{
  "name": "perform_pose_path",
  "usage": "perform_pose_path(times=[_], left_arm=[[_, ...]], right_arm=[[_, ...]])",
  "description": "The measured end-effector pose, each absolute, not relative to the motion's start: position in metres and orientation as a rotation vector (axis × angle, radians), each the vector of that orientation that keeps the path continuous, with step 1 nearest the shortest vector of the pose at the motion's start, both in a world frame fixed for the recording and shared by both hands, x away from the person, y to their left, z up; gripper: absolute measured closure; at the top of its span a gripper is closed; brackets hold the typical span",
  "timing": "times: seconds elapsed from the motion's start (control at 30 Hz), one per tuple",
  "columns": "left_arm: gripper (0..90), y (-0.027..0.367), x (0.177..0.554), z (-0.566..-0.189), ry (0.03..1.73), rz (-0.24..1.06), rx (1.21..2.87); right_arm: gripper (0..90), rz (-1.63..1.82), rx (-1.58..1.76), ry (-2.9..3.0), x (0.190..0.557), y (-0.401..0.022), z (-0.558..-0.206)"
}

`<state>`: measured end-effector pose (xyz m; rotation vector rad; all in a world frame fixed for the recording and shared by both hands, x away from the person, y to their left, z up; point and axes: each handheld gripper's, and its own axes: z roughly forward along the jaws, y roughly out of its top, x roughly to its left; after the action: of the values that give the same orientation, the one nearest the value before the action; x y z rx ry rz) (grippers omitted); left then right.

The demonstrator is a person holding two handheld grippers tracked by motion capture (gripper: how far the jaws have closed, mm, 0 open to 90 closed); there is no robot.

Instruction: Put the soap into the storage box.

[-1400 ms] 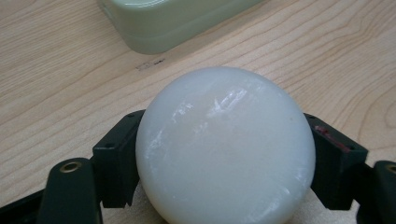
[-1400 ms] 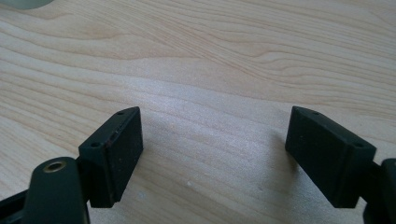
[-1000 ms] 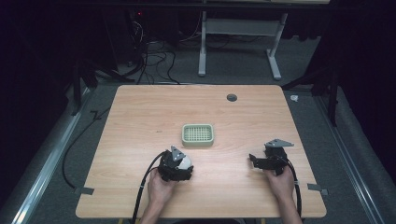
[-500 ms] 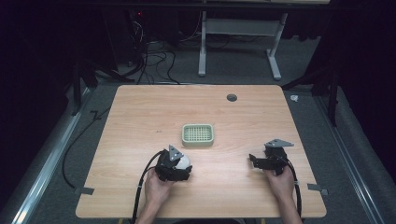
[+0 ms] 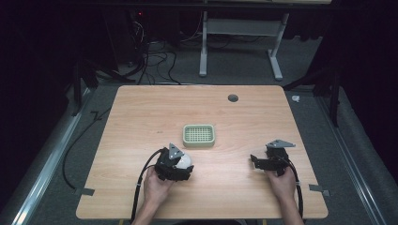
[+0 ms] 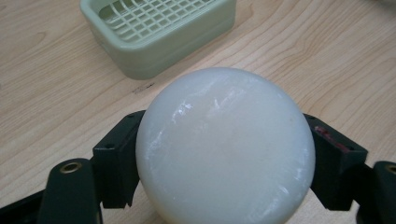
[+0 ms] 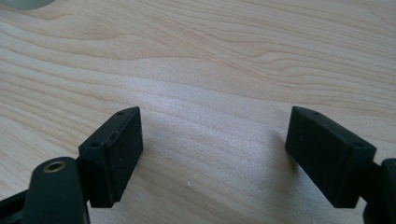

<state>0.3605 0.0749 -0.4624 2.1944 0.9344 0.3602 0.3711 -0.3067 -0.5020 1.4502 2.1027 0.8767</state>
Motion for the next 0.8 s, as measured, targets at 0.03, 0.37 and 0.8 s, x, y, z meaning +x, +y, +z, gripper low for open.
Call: perform_pose_path(times=[0.03,0.37,0.8], left_arm=[[24.6,0.075,0.361,-0.462,0.934,0.360,2.194],[24.6,0.073,0.366,-0.447,0.905,0.333,2.174],[24.6,0.073,0.374,-0.434,0.879,0.338,2.189]], right_arm=[[19.8,0.877,1.450,2.103,0.371,-0.307,-0.502],[19.7,0.878,1.451,2.103,0.371,-0.307,-0.502],[19.8,0.876,1.448,2.103,0.371,-0.307,-0.502]])
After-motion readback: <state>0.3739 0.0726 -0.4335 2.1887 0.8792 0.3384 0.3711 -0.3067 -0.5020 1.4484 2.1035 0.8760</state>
